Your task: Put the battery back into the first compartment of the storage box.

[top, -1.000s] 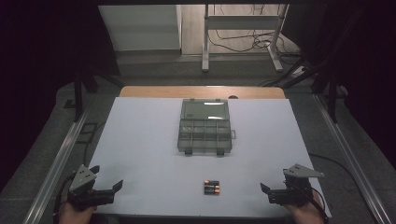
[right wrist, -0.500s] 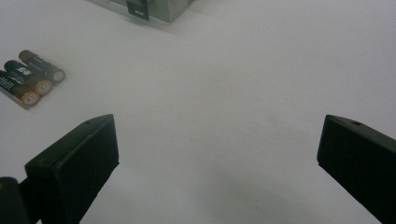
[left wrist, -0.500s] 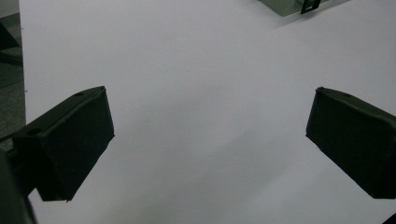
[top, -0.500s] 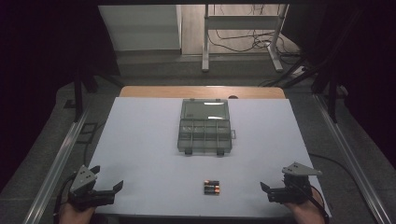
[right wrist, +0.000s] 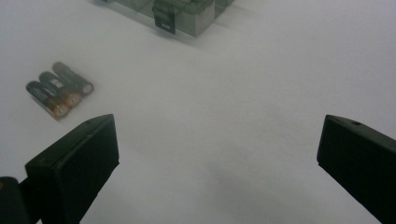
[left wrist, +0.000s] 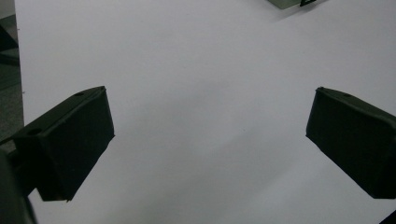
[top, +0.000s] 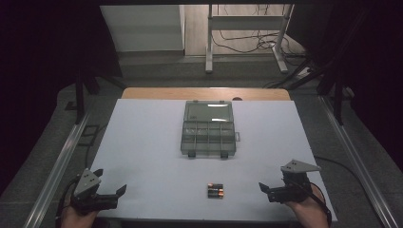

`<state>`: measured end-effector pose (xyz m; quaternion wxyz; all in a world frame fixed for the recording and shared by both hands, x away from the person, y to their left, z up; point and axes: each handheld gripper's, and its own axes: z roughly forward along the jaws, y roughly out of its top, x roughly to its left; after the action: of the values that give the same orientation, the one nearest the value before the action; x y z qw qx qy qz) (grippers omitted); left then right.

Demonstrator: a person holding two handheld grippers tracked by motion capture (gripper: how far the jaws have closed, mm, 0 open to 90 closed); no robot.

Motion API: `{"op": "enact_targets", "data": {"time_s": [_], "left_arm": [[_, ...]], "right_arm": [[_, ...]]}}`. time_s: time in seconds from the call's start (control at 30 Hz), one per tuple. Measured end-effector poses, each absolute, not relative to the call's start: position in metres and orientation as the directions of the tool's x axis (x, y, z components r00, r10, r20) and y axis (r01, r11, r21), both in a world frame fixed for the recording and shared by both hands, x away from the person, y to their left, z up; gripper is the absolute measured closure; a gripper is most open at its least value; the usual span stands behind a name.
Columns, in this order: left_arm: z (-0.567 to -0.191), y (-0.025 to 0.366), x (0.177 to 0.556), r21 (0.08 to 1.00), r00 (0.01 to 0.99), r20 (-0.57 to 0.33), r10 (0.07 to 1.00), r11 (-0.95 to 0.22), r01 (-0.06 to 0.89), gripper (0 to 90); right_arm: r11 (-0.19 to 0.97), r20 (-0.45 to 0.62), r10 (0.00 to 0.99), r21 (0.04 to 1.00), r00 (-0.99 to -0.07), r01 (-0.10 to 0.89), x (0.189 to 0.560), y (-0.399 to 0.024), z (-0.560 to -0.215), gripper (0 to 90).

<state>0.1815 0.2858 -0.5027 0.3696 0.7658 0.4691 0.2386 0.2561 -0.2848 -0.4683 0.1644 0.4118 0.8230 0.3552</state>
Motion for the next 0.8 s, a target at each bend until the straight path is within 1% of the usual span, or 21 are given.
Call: {"op": "enact_targets", "data": {"time_s": [0.17,0.3,0.53,0.8], "left_arm": [[-0.503,0.284,0.181,0.788,0.448,0.028,0.893,-0.296,0.540,1.7],[-0.503,0.283,0.181,0.785,0.451,0.034,0.892,-0.303,0.540,1.7],[-0.503,0.283,0.181,0.786,0.454,0.038,0.890,-0.307,0.537,1.6],[-0.503,0.284,0.181,0.783,0.458,0.038,0.888,-0.311,0.539,1.5]], "right_arm": [[0.371,0.071,0.791,0.734,-0.607,0.569,0.260,-0.282,-0.465,0.0],[0.368,0.077,0.786,0.739,-0.613,0.564,0.262,-0.279,-0.463,0.0],[0.419,0.051,0.762,0.721,-0.645,0.552,0.269,-0.266,-0.463,0.0],[0.464,0.044,0.749,0.678,-0.661,0.570,0.278,-0.249,-0.463,0.0]]}}
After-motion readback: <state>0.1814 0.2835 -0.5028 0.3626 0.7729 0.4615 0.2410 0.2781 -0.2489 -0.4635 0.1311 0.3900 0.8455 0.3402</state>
